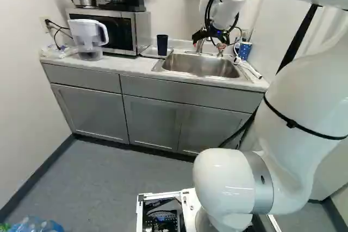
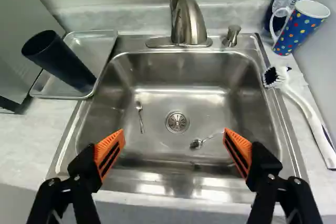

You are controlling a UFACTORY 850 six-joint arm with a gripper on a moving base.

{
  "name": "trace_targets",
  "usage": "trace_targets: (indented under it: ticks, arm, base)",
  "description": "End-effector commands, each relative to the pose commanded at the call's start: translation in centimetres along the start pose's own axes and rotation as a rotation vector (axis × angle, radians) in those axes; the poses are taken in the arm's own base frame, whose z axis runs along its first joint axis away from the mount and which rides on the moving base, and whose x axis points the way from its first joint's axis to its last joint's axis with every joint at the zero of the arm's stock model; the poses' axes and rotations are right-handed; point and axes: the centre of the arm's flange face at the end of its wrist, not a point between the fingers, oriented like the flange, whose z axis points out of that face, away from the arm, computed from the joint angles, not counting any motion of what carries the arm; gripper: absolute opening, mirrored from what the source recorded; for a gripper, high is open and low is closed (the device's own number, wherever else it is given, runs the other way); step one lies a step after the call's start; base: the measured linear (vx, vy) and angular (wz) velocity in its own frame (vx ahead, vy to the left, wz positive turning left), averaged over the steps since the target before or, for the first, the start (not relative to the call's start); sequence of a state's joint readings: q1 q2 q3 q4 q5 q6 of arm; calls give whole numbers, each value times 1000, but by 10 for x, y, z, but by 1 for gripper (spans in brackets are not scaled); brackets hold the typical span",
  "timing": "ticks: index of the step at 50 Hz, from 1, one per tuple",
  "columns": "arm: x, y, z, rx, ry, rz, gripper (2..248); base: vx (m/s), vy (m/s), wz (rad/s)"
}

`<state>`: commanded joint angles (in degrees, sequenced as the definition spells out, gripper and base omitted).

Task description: Rinse the cup and place it in the tray

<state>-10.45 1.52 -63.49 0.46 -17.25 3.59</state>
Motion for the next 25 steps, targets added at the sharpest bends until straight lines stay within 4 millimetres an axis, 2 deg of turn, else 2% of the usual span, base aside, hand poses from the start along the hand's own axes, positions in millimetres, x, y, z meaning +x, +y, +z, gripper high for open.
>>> trace_targets:
  ticks: [25]
  arm:
    - [0,0,0,0,0,0,247]
  base:
    - [-127,-3,4]
